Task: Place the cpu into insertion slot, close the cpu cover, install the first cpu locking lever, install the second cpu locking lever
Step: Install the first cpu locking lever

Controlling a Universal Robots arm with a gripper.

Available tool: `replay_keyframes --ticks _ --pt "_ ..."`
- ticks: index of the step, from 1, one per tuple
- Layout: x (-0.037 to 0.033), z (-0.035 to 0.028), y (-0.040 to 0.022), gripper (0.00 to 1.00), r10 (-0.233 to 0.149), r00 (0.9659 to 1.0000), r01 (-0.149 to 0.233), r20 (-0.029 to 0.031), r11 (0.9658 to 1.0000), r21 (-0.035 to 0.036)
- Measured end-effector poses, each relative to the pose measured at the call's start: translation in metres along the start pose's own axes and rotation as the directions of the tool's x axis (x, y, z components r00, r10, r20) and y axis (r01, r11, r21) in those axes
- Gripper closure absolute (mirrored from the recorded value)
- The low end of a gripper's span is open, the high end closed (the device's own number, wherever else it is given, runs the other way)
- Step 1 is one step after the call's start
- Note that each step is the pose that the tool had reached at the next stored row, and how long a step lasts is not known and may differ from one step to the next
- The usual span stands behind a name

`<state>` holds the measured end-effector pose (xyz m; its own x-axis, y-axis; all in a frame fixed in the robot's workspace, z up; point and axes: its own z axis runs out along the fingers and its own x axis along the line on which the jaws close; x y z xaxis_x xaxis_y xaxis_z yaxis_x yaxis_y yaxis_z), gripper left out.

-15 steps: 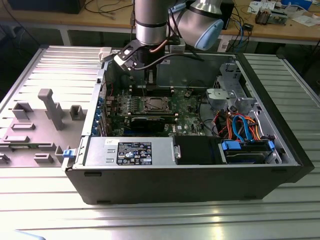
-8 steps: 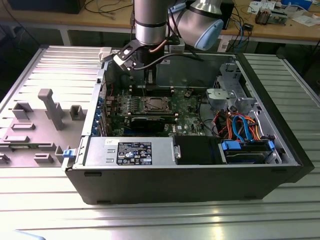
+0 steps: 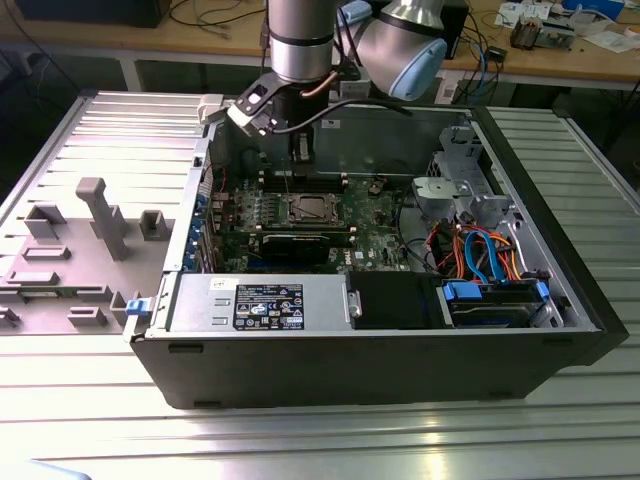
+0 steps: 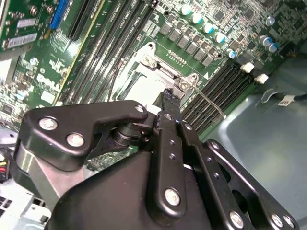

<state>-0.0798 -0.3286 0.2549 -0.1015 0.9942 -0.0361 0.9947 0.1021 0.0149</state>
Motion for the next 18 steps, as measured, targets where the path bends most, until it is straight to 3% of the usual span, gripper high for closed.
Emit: replay_keyframes --ticks 4,7,10,15,17,18 --pt "0.0 0.0001 0.0 0.89 -0.061 0.9982 0.061 -0.0008 0.9981 -0.0022" --pt "0.0 0.0001 0.0 0.89 -0.112 0.9937 0.112 -0.0015 0.9937 -0.0042" --pt "0.0 0.0001 0.0 0.89 -0.188 0.9821 0.188 -0.0021 0.9821 -0.0071" --pt "0.0 0.0001 0.0 0.89 -0.267 0.9638 0.267 -0.0027 0.9637 -0.0102" --pt "0.0 0.0001 0.0 0.89 -0.3 0.9539 0.3 -0.0028 0.9538 -0.0115" --pt "0.0 0.0002 0.0 0.89 -0.307 0.9517 0.307 -0.0028 0.9517 -0.0118"
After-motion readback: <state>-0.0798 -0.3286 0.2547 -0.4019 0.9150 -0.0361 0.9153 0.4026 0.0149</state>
